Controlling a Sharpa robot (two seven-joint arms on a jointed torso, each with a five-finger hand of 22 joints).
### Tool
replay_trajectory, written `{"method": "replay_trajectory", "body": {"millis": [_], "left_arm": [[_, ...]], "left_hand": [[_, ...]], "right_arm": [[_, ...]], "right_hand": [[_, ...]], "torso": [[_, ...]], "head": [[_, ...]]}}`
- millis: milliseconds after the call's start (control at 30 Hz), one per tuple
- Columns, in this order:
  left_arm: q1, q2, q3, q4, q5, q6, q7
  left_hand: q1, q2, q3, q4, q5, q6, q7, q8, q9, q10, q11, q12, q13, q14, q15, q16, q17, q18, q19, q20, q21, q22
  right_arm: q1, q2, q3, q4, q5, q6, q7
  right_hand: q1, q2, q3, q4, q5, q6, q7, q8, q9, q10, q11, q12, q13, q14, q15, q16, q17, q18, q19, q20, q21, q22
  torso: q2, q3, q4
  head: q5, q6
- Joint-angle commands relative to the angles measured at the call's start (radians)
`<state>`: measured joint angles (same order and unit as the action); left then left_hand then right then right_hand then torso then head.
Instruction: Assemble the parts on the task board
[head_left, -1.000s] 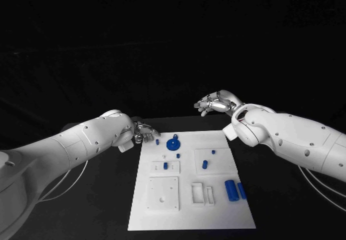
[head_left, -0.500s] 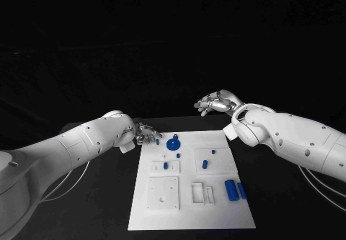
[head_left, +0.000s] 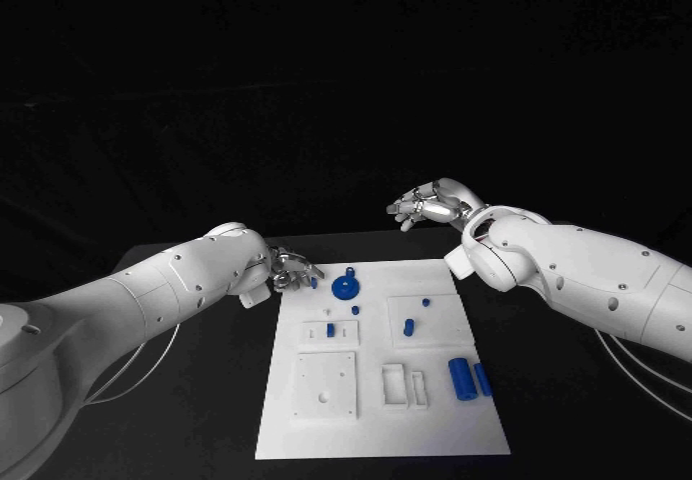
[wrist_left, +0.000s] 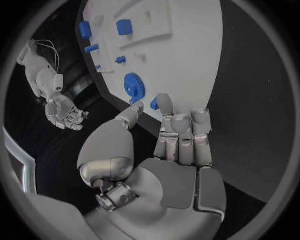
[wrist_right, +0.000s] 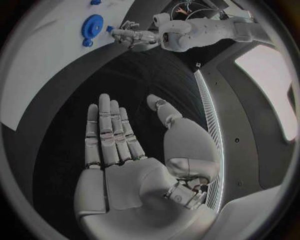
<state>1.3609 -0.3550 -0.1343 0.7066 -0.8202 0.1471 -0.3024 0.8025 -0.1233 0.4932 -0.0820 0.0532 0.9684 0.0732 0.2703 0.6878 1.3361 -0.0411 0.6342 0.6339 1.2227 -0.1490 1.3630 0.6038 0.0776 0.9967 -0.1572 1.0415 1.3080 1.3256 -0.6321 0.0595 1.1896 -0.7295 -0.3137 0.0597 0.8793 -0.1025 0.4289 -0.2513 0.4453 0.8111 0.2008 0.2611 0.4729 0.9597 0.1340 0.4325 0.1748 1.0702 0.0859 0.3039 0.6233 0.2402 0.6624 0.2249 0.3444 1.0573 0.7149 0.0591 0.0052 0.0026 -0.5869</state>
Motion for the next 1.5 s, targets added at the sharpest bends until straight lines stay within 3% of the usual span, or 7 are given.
{"method": "replay_trajectory", "body": {"millis": [33,267,600,1233,1400,1500], "left_arm": [[0.0,0.002,0.0,-0.003,0.006,0.018,0.012],[0.0,0.002,0.0,-0.004,0.006,0.02,0.014],[0.0,0.002,0.0,-0.004,0.006,0.032,0.018],[0.0,0.002,0.001,-0.004,0.006,0.038,0.022],[0.0,-0.001,0.001,-0.004,0.006,0.041,0.02],[0.0,-0.001,0.001,-0.003,0.002,0.037,0.021]], "left_hand": [[0.003,0.016,0.001,-0.01,0.0,0.001,-0.001,0.007,-0.002,-0.01,0.0,-0.005,0.001,-0.008,-0.001,0.005,0.001,0.02,-0.006,-0.085,-0.003,0.002],[0.015,0.047,0.003,-0.026,0.0,0.002,0.0,0.01,-0.006,-0.01,0.0,-0.005,0.002,-0.008,-0.001,0.006,0.001,0.019,-0.007,-0.084,-0.003,0.002],[0.063,0.116,0.016,-0.077,0.0,0.005,0.001,0.016,-0.013,-0.012,0.002,-0.01,0.0,-0.011,0.0,0.007,0.0,0.016,-0.01,-0.083,-0.002,0.005],[0.085,0.138,0.018,-0.117,0.003,0.006,0.001,0.02,-0.02,-0.011,0.003,-0.016,-0.003,-0.01,0.001,0.01,0.0,0.013,-0.01,-0.081,-0.001,0.006],[0.092,0.16,0.031,-0.137,0.089,0.014,0.0,0.026,-0.026,-0.007,0.002,-0.019,-0.005,-0.009,0.001,0.012,-0.001,0.011,-0.008,-0.081,0.0,0.007],[0.098,0.18,0.041,-0.162,0.182,0.028,-0.002,0.034,-0.028,-0.003,0.0,-0.019,-0.005,-0.008,-0.001,0.014,0.0,0.009,-0.006,-0.081,0.003,0.008]], "right_arm": [[0.0,0.001,0.001,0.001,0.002,-0.001,0.006],[0.0,0.001,0.001,0.001,0.002,-0.001,0.006],[0.0,0.001,0.001,0.0,0.002,0.0,0.006],[0.0,0.004,0.001,-0.003,0.002,0.001,0.006],[0.0,0.002,0.001,-0.003,0.003,0.001,0.007],[0.0,0.003,0.001,-0.003,0.003,0.001,0.007]], "right_hand": [[-0.009,0.0,-0.007,0.001,-0.002,-0.006,0.002,0.002,-0.001,0.001,0.004,-0.005,-0.001,-0.002,0.006,-0.003,-0.001,0.006,-0.004,0.003,-0.005,-0.001],[-0.009,0.0,-0.007,0.001,-0.002,-0.006,0.002,0.002,-0.001,0.001,0.004,-0.005,-0.002,-0.001,0.006,-0.004,-0.001,0.007,-0.004,0.003,-0.005,-0.001],[-0.009,0.0,-0.007,0.002,-0.002,-0.006,0.002,0.002,-0.002,0.002,0.004,-0.004,-0.003,-0.001,0.006,-0.004,-0.001,0.007,-0.004,0.003,-0.005,-0.001],[-0.009,0.0,-0.008,0.002,-0.001,-0.006,0.002,0.002,-0.002,0.002,0.004,-0.004,-0.005,-0.001,0.006,-0.004,-0.002,0.007,-0.005,0.004,-0.005,-0.001],[-0.009,0.0,-0.008,0.002,-0.001,-0.006,0.002,0.002,-0.002,0.002,0.004,-0.004,-0.005,-0.001,0.006,-0.004,-0.002,0.007,-0.005,0.004,-0.005,-0.001],[-0.009,0.0,-0.008,0.002,-0.001,-0.006,0.002,0.002,-0.002,0.002,0.004,-0.004,-0.006,-0.001,0.006,-0.004,-0.002,0.008,-0.005,0.004,-0.005,-0.001]], "torso": [[0.0,0.0001,0.0002],[-0.001,0.0005,0.0004],[-0.001,0.0001,0.0006],[-0.001,0.0,0.0002],[-0.001,0.0002,0.0003],[-0.001,0.0006,0.0008]], "head": [[0.0,-0.001],[0.0,-0.003],[-0.001,-0.006],[0.001,-0.008],[0.0,-0.01],[0.0,-0.009]]}}
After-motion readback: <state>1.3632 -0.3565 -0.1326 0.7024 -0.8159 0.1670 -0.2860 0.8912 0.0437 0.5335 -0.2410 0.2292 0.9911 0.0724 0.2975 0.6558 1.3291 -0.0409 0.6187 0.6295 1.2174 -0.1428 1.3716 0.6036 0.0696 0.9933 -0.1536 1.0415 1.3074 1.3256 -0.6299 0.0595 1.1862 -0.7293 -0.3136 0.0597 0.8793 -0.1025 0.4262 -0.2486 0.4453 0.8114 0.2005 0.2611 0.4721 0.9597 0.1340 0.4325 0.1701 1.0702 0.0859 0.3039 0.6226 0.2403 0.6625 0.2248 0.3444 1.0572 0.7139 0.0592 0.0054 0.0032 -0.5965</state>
